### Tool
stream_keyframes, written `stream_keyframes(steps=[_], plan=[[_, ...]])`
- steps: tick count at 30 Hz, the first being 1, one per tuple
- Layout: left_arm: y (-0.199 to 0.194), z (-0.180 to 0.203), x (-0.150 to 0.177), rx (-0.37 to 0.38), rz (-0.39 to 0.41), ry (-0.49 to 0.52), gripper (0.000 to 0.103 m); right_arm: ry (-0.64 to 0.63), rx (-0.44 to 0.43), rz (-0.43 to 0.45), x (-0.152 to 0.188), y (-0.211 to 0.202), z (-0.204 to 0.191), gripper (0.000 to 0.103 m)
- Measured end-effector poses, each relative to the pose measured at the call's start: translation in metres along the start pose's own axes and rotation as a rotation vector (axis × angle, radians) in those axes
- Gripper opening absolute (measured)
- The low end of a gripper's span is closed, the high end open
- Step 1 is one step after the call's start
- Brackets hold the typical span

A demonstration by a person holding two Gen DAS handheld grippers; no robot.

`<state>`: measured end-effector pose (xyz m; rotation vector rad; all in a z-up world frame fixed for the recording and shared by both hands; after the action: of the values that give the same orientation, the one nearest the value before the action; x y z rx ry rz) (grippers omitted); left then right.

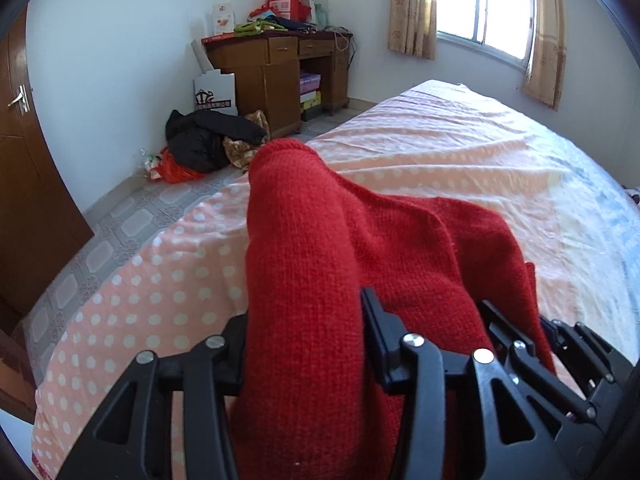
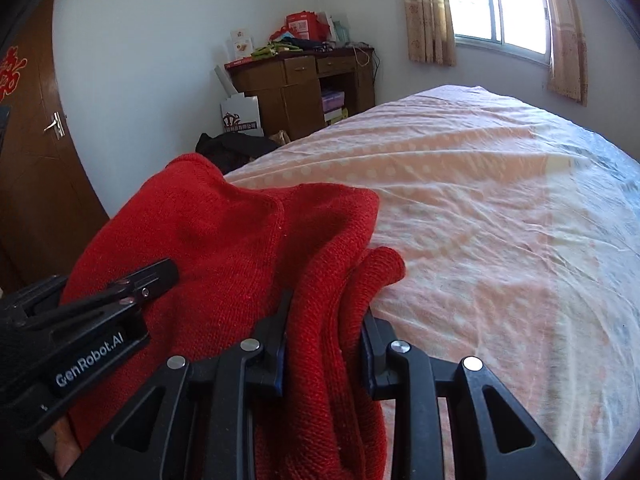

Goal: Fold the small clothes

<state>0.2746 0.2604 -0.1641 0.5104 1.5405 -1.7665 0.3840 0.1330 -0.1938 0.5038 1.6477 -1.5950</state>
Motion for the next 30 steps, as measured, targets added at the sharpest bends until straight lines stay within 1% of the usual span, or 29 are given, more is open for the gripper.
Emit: stream_keyframes(steps=[2, 3, 5, 7, 9, 11, 12, 15, 17, 19, 20, 21, 22, 25, 27, 28, 30], plan=[[0.003, -0.004, -0.001, 0.003, -0.004, -0.022, 0.058, 0.002, -0.003, -0.008, 0.0, 0.003, 0.0, 0.03], [0.004, -0.006, -0.002, 0.013, -0.008, -0.046, 0.06, 0.007, -0.007, -0.011, 0.0, 0.003, 0.001, 0.03], [0.006, -0.012, -0.003, 0.034, -0.021, -0.088, 0.068, 0.018, -0.014, -0.013, 0.001, 0.003, 0.002, 0.03], [0.006, -0.016, -0.002, 0.033, -0.036, -0.112, 0.073, 0.022, -0.013, -0.014, 0.002, 0.003, 0.004, 0.031], [0.004, -0.015, -0.003, 0.035, -0.048, -0.108, 0.073, 0.016, -0.001, -0.013, 0.002, 0.002, 0.003, 0.036], [-0.003, -0.013, -0.003, 0.042, -0.051, -0.096, 0.073, 0.001, 0.0, -0.011, 0.002, -0.005, 0.004, 0.038], [-0.007, -0.013, -0.002, 0.047, -0.047, -0.094, 0.074, -0.004, -0.002, -0.006, 0.002, -0.01, 0.006, 0.039], [-0.023, -0.016, 0.004, 0.049, -0.038, -0.097, 0.081, 0.024, 0.004, 0.023, 0.004, -0.034, 0.018, 0.039], [-0.037, -0.02, 0.011, 0.031, -0.031, -0.101, 0.092, 0.059, 0.031, 0.065, 0.009, -0.058, 0.029, 0.039], [-0.048, -0.024, 0.019, 0.034, -0.016, -0.109, 0.095, 0.103, 0.06, 0.119, 0.018, -0.084, 0.042, 0.039], [-0.053, -0.026, 0.024, 0.04, -0.01, -0.115, 0.095, 0.115, 0.058, 0.128, 0.023, -0.091, 0.043, 0.039], [-0.058, -0.029, 0.03, 0.038, -0.008, -0.129, 0.095, 0.129, 0.031, 0.129, 0.029, -0.101, 0.042, 0.039], [-0.06, -0.03, 0.034, 0.042, -0.007, -0.141, 0.095, 0.129, -0.003, 0.122, 0.036, -0.108, 0.039, 0.039], [-0.067, -0.032, 0.046, 0.054, 0.008, -0.18, 0.095, 0.079, -0.039, 0.11, 0.048, -0.118, 0.023, 0.039], [-0.065, -0.03, 0.049, 0.054, 0.01, -0.181, 0.095, 0.043, -0.043, 0.09, 0.055, -0.116, 0.013, 0.036], [-0.062, -0.029, 0.05, 0.043, 0.0, -0.174, 0.096, 0.03, -0.043, 0.068, 0.058, -0.112, 0.009, 0.036], [-0.057, -0.03, 0.05, 0.02, -0.016, -0.163, 0.098, 0.013, -0.045, -0.025, 0.073, -0.092, 0.002, 0.037]])
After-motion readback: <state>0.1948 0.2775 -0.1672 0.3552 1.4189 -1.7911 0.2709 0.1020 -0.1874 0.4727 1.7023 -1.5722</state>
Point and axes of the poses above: each gripper's, at about its wrist camera, not at the fingertips, and y roughly the way its jaws point, z to its right, x to its underside, the point moved 7 cm from there along y, roughly the way its jaws point, and after that the axes turned 15 degrees about x, right-handed, at the moved point
